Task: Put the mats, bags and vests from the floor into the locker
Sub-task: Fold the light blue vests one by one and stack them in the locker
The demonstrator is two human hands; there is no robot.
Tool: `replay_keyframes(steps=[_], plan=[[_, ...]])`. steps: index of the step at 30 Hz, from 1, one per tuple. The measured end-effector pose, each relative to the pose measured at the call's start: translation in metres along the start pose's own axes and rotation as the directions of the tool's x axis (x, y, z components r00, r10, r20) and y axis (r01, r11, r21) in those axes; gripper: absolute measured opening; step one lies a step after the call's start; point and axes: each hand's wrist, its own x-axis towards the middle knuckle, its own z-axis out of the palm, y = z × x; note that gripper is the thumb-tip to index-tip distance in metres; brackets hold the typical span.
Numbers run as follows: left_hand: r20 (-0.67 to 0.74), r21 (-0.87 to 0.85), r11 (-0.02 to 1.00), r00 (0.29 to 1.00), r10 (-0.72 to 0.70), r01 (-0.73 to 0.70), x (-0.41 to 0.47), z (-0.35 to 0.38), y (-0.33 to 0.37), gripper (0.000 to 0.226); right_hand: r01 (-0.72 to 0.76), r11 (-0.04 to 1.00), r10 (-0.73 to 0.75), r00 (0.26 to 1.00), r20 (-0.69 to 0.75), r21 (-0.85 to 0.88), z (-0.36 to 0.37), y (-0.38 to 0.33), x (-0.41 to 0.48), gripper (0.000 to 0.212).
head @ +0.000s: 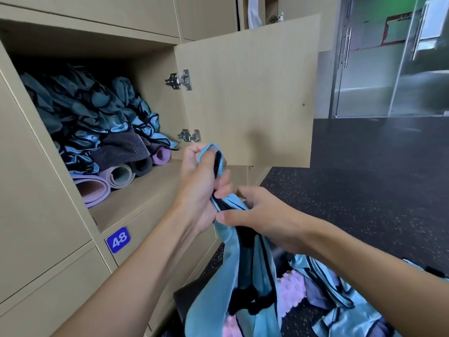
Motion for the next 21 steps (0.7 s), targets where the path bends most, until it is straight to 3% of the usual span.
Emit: replay_keyframes(steps=[2,5,8,10,13,16,18,21], plan=[[0.078,0.024,0.999,0.996,0.04,-0.042,0.002,-0.003,0.005,0.017,-0.052,0.998,0.054,0.996,0.065,-0.038,-0.001,-0.002,-0.004,0.012],[0.068,0.344,0.923,0.985,0.159,-0.173,0.003,-0.009,0.013,0.031,-0.09,0.995,0.095,0.988,0.124,-0.047,-0.005,-0.001,-0.008,0.011],[0.114,0.547,0.784,0.954,0.277,-0.293,0.009,-0.019,0.017,0.027,-0.062,0.99,0.068,0.997,0.041,-0.128,-0.009,-0.003,-0.009,0.018],[0.204,0.635,0.694,0.94,0.273,-0.339,0.009,-0.022,0.015,0.021,0.004,0.988,-0.016,0.997,-0.074,-0.157,-0.012,-0.006,-0.008,0.013],[0.293,0.63,0.708,0.942,0.165,-0.321,0.001,-0.021,0.005,0.023,0.112,0.984,-0.141,0.964,-0.227,-0.139,-0.017,-0.012,-0.006,0.017],[0.353,0.577,0.783,0.936,0.018,-0.232,-0.007,-0.016,-0.005,0.041,0.218,0.962,-0.249,0.947,-0.205,-0.162,-0.018,-0.019,-0.008,0.011],[0.329,0.566,0.798,0.944,0.013,-0.208,-0.008,-0.014,-0.007,0.049,0.25,0.951,-0.279,0.948,-0.151,-0.184,-0.019,-0.021,-0.011,0.01],[0.27,0.593,0.767,0.958,0.098,-0.246,-0.005,-0.013,-0.001,0.03,0.202,0.955,-0.229,0.967,-0.109,-0.217,-0.022,-0.02,-0.014,0.025]])
